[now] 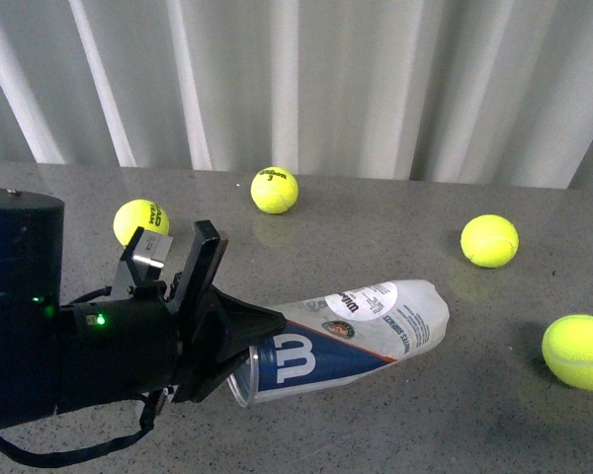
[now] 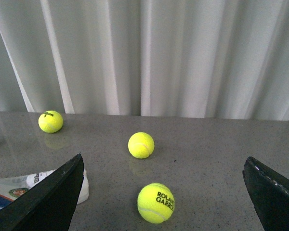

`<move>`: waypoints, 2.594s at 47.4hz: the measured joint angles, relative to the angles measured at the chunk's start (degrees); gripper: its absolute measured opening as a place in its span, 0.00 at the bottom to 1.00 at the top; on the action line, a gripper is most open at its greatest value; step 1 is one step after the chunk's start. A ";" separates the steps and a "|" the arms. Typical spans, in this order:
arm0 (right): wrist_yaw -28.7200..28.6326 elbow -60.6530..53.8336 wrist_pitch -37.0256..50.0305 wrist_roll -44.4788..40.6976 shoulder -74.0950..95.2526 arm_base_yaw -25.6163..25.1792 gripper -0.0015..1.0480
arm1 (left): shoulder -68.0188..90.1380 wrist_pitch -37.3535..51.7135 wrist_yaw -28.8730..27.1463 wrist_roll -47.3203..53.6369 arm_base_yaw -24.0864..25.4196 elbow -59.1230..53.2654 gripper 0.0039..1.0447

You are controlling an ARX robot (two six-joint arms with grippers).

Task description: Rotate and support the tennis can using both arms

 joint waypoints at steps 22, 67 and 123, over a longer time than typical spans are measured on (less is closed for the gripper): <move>0.00 0.00 0.00 0.00 0.00 0.00 0.93 | -26.21 -93.18 -19.69 65.77 2.86 37.27 0.03; 0.00 0.00 0.00 0.00 0.00 0.00 0.93 | -16.20 -98.97 -40.11 89.55 -10.80 40.87 0.03; 0.00 0.00 0.00 0.00 0.00 -0.02 0.93 | -28.13 -87.27 -26.80 62.18 -11.69 39.21 0.94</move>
